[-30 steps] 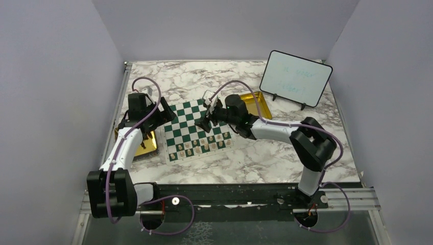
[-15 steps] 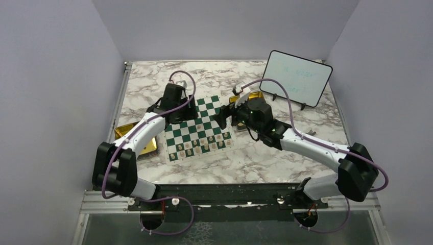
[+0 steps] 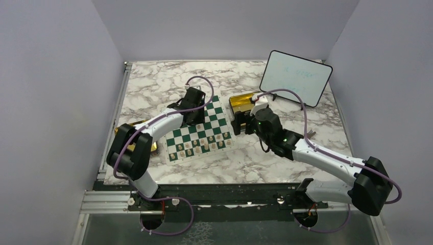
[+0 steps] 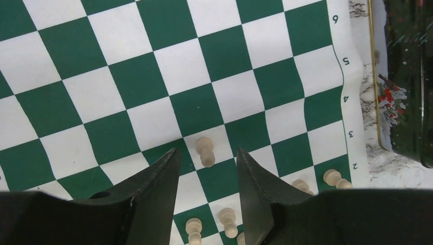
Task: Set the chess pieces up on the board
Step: Pick up the chess piece from the chessboard.
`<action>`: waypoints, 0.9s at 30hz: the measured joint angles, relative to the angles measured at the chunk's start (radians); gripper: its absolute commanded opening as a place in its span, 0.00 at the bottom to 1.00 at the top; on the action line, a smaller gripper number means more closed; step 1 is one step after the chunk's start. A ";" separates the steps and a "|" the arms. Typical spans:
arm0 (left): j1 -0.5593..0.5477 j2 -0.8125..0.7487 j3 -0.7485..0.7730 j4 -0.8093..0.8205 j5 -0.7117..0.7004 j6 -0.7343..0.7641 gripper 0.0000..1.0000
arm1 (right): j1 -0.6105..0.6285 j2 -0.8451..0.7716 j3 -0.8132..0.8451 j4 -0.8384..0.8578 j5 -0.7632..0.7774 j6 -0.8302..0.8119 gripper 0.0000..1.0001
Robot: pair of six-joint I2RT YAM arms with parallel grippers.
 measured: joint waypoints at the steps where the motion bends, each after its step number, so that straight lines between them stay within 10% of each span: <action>1: -0.001 0.006 0.002 0.000 -0.005 -0.002 0.46 | 0.000 -0.008 -0.005 -0.005 0.008 0.001 1.00; 27: -0.008 0.093 0.011 0.002 -0.027 -0.025 0.35 | 0.000 -0.048 -0.013 -0.014 0.063 -0.009 1.00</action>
